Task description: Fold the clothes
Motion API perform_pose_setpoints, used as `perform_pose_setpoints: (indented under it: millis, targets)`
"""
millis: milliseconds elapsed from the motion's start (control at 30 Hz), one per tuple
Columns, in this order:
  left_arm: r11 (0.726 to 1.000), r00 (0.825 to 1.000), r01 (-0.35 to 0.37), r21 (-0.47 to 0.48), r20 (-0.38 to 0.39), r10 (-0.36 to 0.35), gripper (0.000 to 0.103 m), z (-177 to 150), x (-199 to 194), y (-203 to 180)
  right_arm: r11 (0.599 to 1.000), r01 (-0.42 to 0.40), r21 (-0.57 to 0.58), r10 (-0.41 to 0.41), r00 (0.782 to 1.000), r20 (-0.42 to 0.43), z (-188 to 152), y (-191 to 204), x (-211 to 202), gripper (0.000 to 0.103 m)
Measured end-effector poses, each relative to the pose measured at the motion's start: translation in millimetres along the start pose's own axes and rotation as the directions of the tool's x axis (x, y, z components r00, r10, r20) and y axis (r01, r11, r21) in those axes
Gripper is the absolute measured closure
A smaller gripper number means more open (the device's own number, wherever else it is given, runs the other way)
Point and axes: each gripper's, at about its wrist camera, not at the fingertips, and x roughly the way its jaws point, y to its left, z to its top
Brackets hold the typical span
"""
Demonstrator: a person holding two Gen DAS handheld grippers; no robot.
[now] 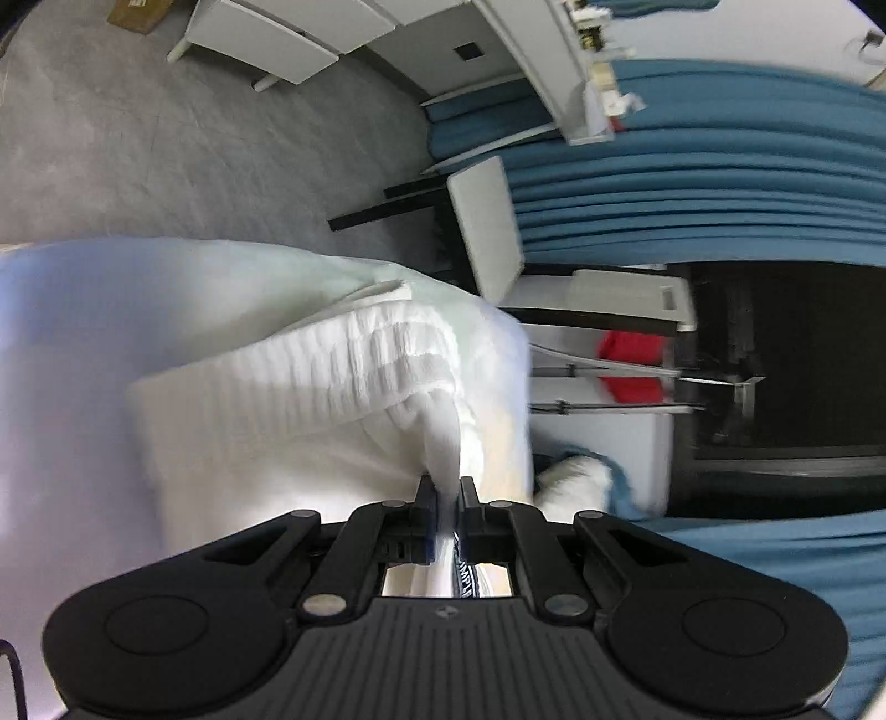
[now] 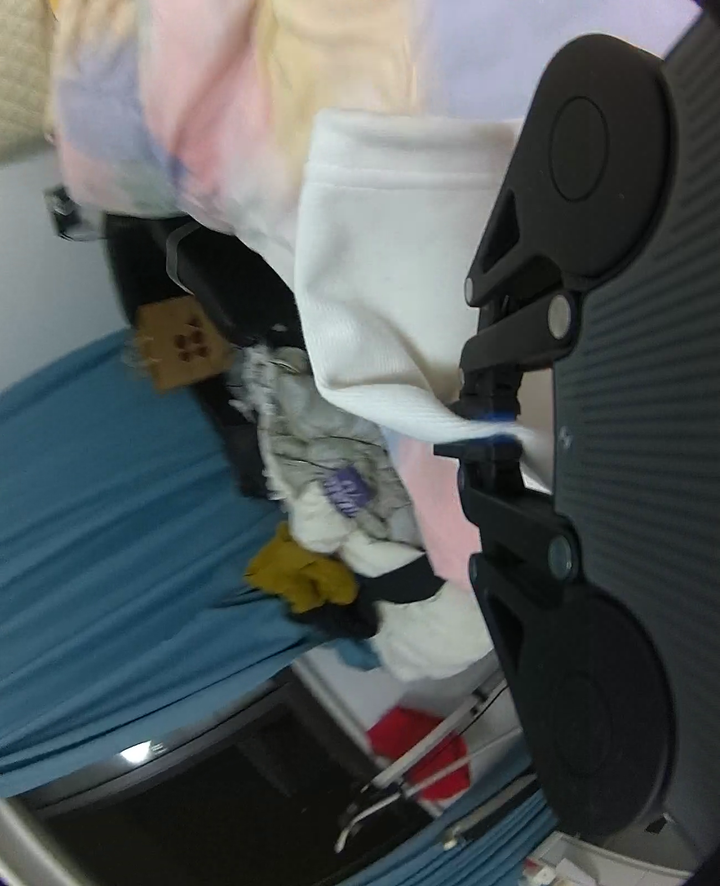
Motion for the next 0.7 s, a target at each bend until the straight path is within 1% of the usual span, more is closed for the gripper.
perform_pose_setpoints:
  millis: [67,133,167,200,233,267,300,333,367,400,433,467,500,567,600,633,700]
  targets:
    - [0.998,0.999,-0.051,0.035,0.005,0.051,0.095,5.9,42.9,-12.4,0.999,0.009,-0.052,-0.011,0.999,-0.034,-2.9,11.7,46.8,0.095]
    - [0.993,0.997,-0.073,0.091,0.005,0.073,0.094,8.5,79.2,-21.7,0.987,0.042,-0.152,-0.052,0.997,-0.065,-13.3,21.9,86.6,0.095]
    - [0.989,0.997,-0.082,0.119,0.005,0.082,0.091,9.7,97.1,-26.2,0.980,0.055,-0.190,-0.073,0.993,-0.088,-20.4,24.9,102.5,0.094]
    - [0.987,0.997,-0.076,0.143,0.004,0.076,0.090,9.7,109.9,-30.3,0.977,0.049,-0.206,-0.075,0.990,-0.122,-26.0,25.2,116.5,0.091]
    - [0.984,0.998,-0.062,0.164,0.002,0.062,0.088,10.2,116.4,-31.7,0.979,0.029,-0.200,-0.060,0.987,-0.150,-30.9,23.4,126.4,0.091]
    - [0.982,0.999,-0.047,0.185,-0.001,0.048,0.082,10.8,122.0,-32.7,0.985,0.006,-0.175,-0.033,0.988,-0.151,-33.0,19.1,128.6,0.089]
    - [0.977,1.000,-0.024,0.213,-0.008,0.026,0.078,8.5,120.7,-33.4,0.989,-0.018,-0.147,-0.005,0.989,-0.149,-34.7,14.5,129.9,0.086]
    - [0.970,1.000,0.000,0.242,-0.016,0.004,0.070,5.6,118.1,-34.0,0.993,-0.045,-0.109,0.029,0.989,-0.144,-34.7,8.6,126.1,0.083]
    - [0.964,0.999,0.025,0.264,-0.028,-0.018,0.062,2.8,113.4,-33.2,0.995,-0.074,-0.070,0.063,0.988,-0.138,-34.6,2.5,121.7,0.075]
    - [0.958,0.998,0.050,0.284,-0.042,-0.040,0.059,0.2,108.3,-32.2,0.994,-0.102,-0.031,0.097,0.987,-0.131,-34.4,-3.6,117.3,0.061]
    - [0.951,0.996,0.082,0.300,-0.054,-0.069,0.052,-6.4,96.1,-29.1,0.991,-0.130,0.008,0.130,0.984,-0.123,-34.8,-10.1,108.3,0.052]
    - [0.945,0.994,0.110,0.307,-0.060,-0.097,0.047,-12.7,84.5,-24.8,0.987,-0.153,0.038,0.156,0.982,-0.106,-35.7,-15.7,98.1,0.035]
    - [0.939,0.989,0.144,0.313,-0.065,-0.129,0.046,-21.3,69.7,-18.4,0.984,-0.170,0.056,0.175,0.980,-0.094,-37.4,-20.2,86.5,0.027]
    - [0.933,0.984,0.179,0.314,-0.060,-0.168,0.035,-37.8,40.8,0.5,0.977,-0.198,0.077,0.204,0.976,-0.077,-41.1,-26.8,63.5,0.026]
    - [0.931,0.982,0.187,0.314,-0.052,-0.180,0.032,-46.5,28.3,10.8,0.974,-0.210,0.086,0.216,0.974,-0.069,-42.5,-29.6,52.9,0.026]
    - [0.930,0.983,0.184,0.317,-0.045,-0.179,0.030,-57.3,13.4,19.8,0.972,-0.207,0.106,0.215,0.975,-0.061,-45.3,-36.1,40.1,0.026]
    - [0.941,0.987,0.162,0.296,-0.052,-0.154,0.030,-70.2,3.0,43.3,0.969,-0.200,0.148,0.209,0.977,-0.046,-51.2,-49.9,14.0,0.026]
